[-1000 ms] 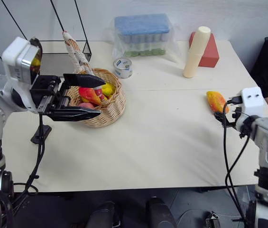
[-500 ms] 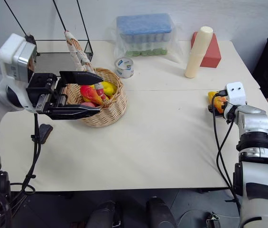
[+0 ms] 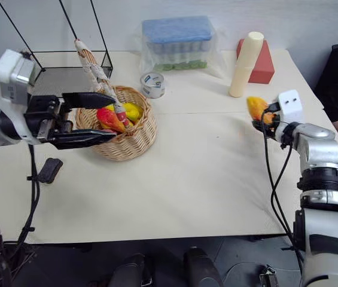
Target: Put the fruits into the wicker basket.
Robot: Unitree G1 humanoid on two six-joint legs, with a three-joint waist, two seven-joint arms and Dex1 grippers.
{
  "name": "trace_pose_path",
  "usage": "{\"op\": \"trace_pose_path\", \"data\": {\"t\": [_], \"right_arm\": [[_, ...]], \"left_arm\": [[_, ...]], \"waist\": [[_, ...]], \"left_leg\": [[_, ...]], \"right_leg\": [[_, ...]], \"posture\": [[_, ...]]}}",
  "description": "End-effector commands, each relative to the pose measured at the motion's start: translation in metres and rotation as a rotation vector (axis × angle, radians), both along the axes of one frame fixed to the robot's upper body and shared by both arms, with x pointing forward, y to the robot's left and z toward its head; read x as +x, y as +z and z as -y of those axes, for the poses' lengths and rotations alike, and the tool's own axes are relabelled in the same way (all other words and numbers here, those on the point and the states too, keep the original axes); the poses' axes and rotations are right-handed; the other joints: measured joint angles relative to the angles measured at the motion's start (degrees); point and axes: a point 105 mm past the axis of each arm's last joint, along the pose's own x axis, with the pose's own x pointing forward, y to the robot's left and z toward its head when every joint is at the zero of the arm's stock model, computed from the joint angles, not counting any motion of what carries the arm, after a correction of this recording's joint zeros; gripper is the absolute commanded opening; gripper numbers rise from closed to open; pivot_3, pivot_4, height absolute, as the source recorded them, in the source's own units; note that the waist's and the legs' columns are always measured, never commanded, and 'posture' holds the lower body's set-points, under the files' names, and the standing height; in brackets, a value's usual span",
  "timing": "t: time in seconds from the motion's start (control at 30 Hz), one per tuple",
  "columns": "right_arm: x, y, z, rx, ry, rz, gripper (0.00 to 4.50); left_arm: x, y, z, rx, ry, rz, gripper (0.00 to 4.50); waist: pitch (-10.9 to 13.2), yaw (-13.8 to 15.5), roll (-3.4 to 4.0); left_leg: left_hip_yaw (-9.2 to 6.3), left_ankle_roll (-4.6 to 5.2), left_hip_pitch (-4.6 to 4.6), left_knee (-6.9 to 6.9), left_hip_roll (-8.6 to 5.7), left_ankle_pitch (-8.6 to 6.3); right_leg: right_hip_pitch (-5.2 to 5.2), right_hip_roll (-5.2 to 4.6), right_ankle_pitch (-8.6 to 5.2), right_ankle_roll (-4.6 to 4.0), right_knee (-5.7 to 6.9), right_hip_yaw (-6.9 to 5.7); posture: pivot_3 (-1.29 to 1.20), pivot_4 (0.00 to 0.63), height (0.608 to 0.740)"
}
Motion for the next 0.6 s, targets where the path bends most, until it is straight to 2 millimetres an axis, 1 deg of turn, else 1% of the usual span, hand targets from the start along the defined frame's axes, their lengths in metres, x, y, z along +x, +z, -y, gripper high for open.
{"op": "trace_pose_path", "data": {"t": [0.03,0.13,0.17,0.2,0.27,0.3,0.33,0.4,0.5,0.53,0.6], "right_arm": [[-0.016,0.04,-0.07,0.047,0.211,0.08,2.43],[-0.019,0.051,-0.115,0.056,0.31,0.079,2.43],[-0.02,0.055,-0.139,0.046,0.371,0.084,2.43],[-0.021,0.058,-0.155,0.036,0.413,0.087,2.43],[-0.022,0.065,-0.193,0.016,0.515,0.099,2.43],[-0.021,0.067,-0.204,0.007,0.542,0.102,2.43],[-0.019,0.069,-0.225,-0.014,0.583,0.109,2.43],[-0.017,0.069,-0.253,-0.056,0.64,0.114,2.43],[-0.011,0.065,-0.275,-0.098,0.679,0.116,2.43],[-0.008,0.065,-0.279,-0.102,0.683,0.116,2.43],[-0.003,0.067,-0.287,-0.103,0.681,0.125,3.16]], "left_arm": [[-0.001,0.012,-0.028,-0.018,0.114,0.035,4.32],[-0.001,0.012,-0.047,-0.037,0.189,0.022,4.32],[-0.002,0.012,-0.053,-0.041,0.213,0.018,4.32],[-0.003,0.011,-0.057,-0.043,0.228,0.016,4.32],[-0.003,0.01,-0.066,-0.042,0.27,0.019,4.32],[-0.003,0.01,-0.069,-0.041,0.283,0.021,4.32],[-0.005,0.011,-0.07,-0.042,0.287,0.028,4.32],[-0.009,0.012,-0.067,-0.046,0.282,0.041,4.32],[-0.013,0.012,-0.062,-0.047,0.276,0.055,4.32],[-0.013,0.012,-0.061,-0.047,0.275,0.059,4.32],[-0.016,0.011,-0.057,-0.05,0.271,0.065,4.32]], "waist": [[0.0,-0.05,0.0],[0.0,0.32,0.0],[0.0,0.36,0.0],[0.0,0.36,0.0],[0.0,0.42,0.0],[0.0,0.4,-0.01],[0.0,0.34,-0.01],[-0.02,0.27,-0.04],[-0.03,0.33,-0.07],[-0.04,0.3,-0.09],[-0.05,0.24,-0.1]], "left_leg": [[-0.01,0.0,0.0,0.01,-0.01,0.0],[-0.05,-0.02,-0.05,0.02,-0.04,-0.01],[-0.05,-0.01,-0.05,0.03,-0.07,-0.01],[-0.05,-0.01,-0.05,0.04,-0.1,-0.01],[-0.05,0.01,-0.08,0.04,-0.1,-0.02],[-0.05,0.01,-0.11,0.03,-0.1,-0.02],[-0.06,0.01,-0.11,0.04,-0.11,-0.03],[-0.04,0.02,-0.16,0.04,-0.13,-0.03],[-0.03,0.04,-0.19,0.04,-0.16,-0.04],[-0.05,0.05,-0.21,0.03,-0.17,-0.05],[-0.05,0.08,-0.26,0.04,-0.19,-0.06]], "right_leg": [[-0.01,-0.02,0.0,0.0,0.04,0.0],[-0.09,-0.08,0.0,0.0,0.1,-0.04],[-0.1,-0.12,0.0,-0.01,0.1,-0.05],[-0.12,-0.15,0.0,-0.01,0.11,-0.05],[-0.17,-0.17,0.0,-0.02,0.13,-0.06],[-0.18,-0.18,0.0,-0.02,0.12,-0.07],[-0.21,-0.2,0.0,-0.02,0.14,-0.09],[-0.26,-0.23,0.01,-0.03,0.15,-0.13],[-0.34,-0.27,0.01,-0.04,0.2,-0.15],[-0.33,-0.29,0.01,-0.04,0.2,-0.17],[-0.34,-0.32,0.01,-0.04,0.23,-0.19]], "posture": [[0.0,0.15,0.74],[0.0,0.15,0.74],[0.0,0.15,0.74],[0.0,0.15,0.74],[0.0,0.15,0.74],[0.0,0.15,0.74],[0.0,0.15,0.74],[0.0,0.15,0.74],[0.0,0.15,0.74],[0.0,0.15,0.74],[0.0,0.15,0.74]]}}
